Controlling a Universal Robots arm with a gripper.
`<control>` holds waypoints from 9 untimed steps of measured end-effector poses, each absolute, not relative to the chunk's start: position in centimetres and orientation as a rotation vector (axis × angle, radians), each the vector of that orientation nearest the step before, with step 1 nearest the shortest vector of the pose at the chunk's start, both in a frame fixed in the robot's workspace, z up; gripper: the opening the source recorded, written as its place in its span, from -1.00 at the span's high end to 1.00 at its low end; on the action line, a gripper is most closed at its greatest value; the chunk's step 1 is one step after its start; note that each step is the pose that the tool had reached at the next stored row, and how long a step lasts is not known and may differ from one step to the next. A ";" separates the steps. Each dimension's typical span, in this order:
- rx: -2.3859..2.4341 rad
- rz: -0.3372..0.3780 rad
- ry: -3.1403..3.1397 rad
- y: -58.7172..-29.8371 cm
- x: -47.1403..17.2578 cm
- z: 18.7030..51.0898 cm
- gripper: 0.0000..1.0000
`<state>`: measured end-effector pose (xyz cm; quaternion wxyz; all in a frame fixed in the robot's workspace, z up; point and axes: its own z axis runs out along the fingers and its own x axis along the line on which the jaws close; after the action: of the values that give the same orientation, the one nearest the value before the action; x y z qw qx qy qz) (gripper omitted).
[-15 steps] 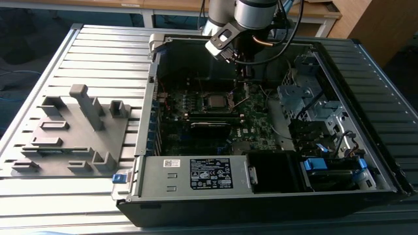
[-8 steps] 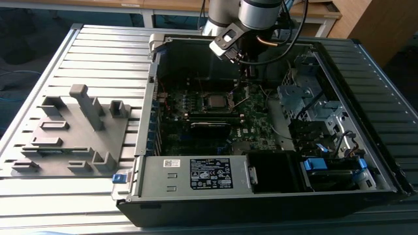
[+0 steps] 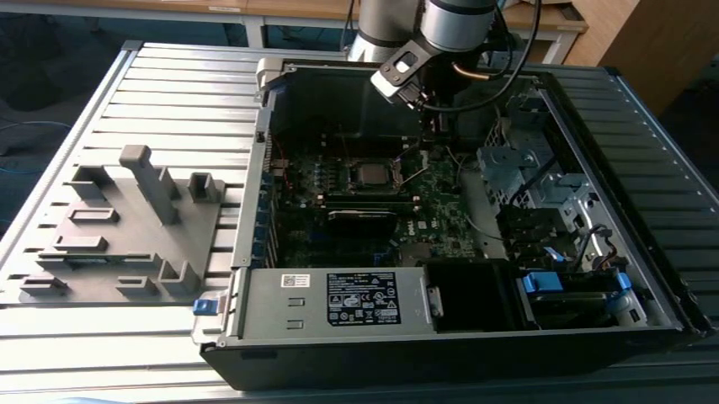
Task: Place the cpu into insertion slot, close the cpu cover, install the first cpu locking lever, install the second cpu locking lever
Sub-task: 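Close the cpu cover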
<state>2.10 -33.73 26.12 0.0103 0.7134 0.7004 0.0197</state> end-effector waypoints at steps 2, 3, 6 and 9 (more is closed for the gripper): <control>2.227 0.061 2.186 -33.7 2.4 26.1 0.79; 2.227 0.061 2.186 -33.7 2.6 26.1 0.79; 2.227 0.061 2.186 -33.7 3.0 26.1 0.79; 2.227 0.061 2.186 -33.7 3.4 26.1 0.79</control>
<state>3.38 -33.72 26.10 0.0103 0.7134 0.7004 0.0196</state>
